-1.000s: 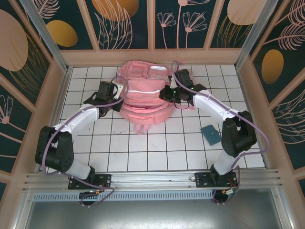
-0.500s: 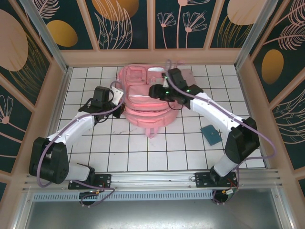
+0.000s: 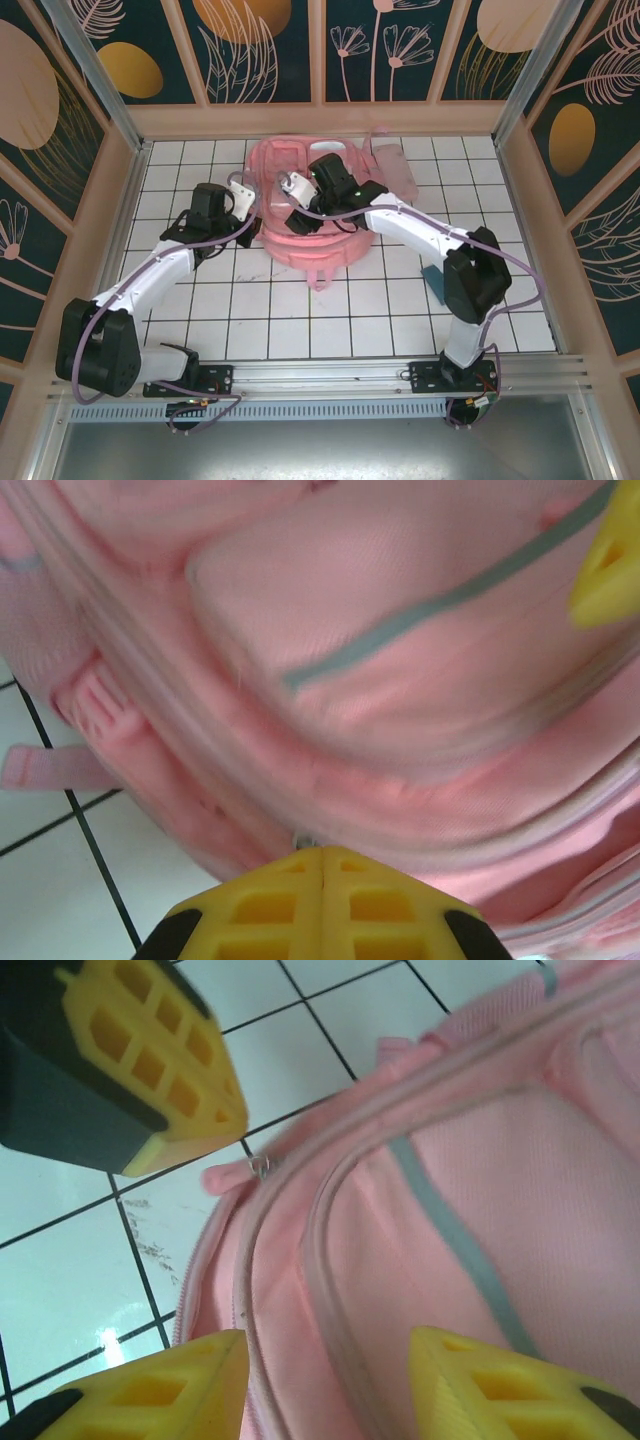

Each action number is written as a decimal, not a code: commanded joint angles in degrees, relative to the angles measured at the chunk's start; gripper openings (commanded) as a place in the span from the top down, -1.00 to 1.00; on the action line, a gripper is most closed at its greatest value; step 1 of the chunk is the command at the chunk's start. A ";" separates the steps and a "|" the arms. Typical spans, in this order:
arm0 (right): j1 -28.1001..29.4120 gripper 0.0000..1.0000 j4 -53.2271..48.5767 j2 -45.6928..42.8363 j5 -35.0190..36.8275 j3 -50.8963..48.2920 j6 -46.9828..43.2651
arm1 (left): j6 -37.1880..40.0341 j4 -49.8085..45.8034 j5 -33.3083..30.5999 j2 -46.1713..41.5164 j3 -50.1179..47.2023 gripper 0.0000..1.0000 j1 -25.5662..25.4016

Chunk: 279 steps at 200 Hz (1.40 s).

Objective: Pack the student bag

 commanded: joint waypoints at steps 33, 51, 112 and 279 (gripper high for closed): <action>-1.74 0.12 -1.01 4.97 -8.59 6.07 -9.99 | -4.04 5.39 -5.91 -1.28 -0.22 1.00 0.07; -1.64 0.09 -1.29 5.76 -8.85 6.25 -8.58 | -11.05 3.65 -15.65 -0.29 0.28 0.75 0.22; 1.83 -0.13 -2.44 11.07 3.16 9.76 6.08 | -31.45 -2.49 -15.70 4.11 -0.66 0.06 3.77; 8.99 -0.22 -7.20 18.04 19.52 14.11 0.18 | -65.63 10.11 1.97 6.03 -12.08 -0.17 6.98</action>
